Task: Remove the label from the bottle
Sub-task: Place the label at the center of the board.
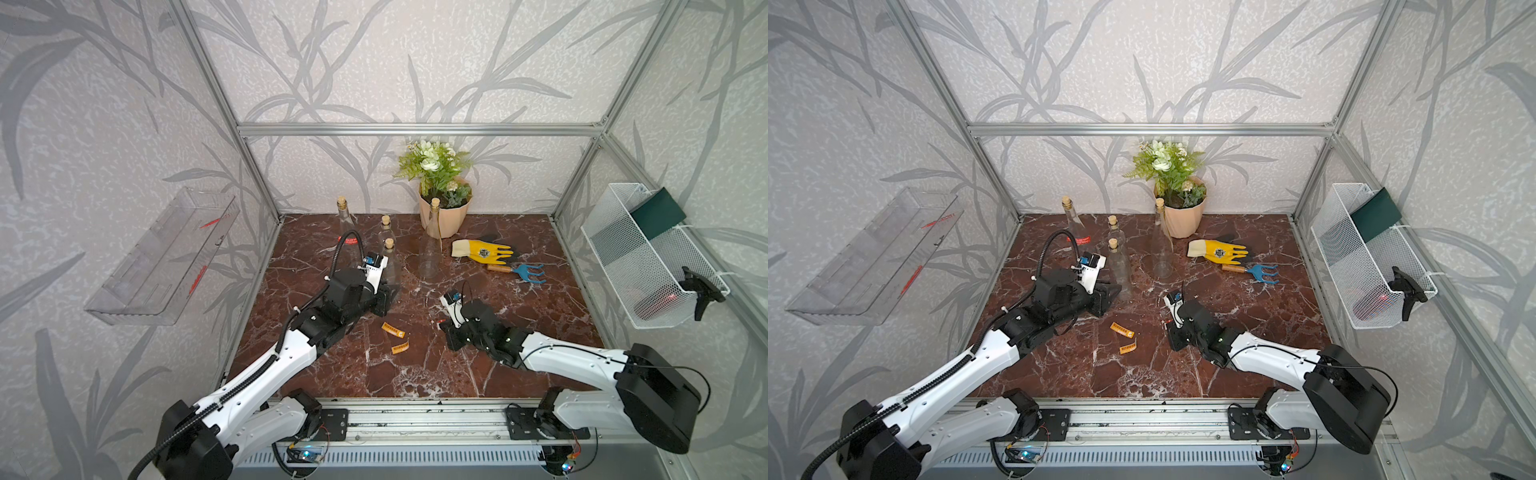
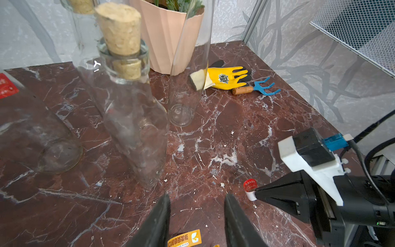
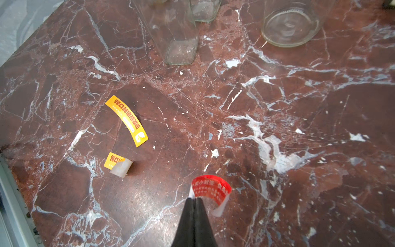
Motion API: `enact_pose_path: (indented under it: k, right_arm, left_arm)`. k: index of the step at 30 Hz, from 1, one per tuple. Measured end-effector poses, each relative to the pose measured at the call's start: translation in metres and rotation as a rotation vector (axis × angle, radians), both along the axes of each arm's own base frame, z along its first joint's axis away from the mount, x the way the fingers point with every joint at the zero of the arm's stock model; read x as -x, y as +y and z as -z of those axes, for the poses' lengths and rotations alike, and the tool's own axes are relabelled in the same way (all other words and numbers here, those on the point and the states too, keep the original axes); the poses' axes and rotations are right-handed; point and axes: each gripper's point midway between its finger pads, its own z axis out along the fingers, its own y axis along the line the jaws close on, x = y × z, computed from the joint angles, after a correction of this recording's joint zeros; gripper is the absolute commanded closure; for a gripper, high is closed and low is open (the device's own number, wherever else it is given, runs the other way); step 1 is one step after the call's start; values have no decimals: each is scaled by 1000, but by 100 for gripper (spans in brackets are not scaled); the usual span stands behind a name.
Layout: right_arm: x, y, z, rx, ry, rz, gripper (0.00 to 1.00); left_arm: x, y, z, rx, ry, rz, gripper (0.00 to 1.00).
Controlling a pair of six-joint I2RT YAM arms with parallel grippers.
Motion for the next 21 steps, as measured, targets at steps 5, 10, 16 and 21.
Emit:
enact_pose_path:
  k: [5,10,16,21]
  right_arm:
    - [-3,7,-1,-6,28,7,100]
    - [-5,7,-5,-9,38,30,100]
    - [-5,6,-2,1,71,53,100]
    - [-3,7,3,18,102,59,100]
  left_arm:
    - [2,5,9,-7,7,-22,57]
    - [2,9,1,9,-15,-38,55]
    - [7,17,2,9,-33,-62,52]
    - [9,23,9,-3,-30,-80,50]
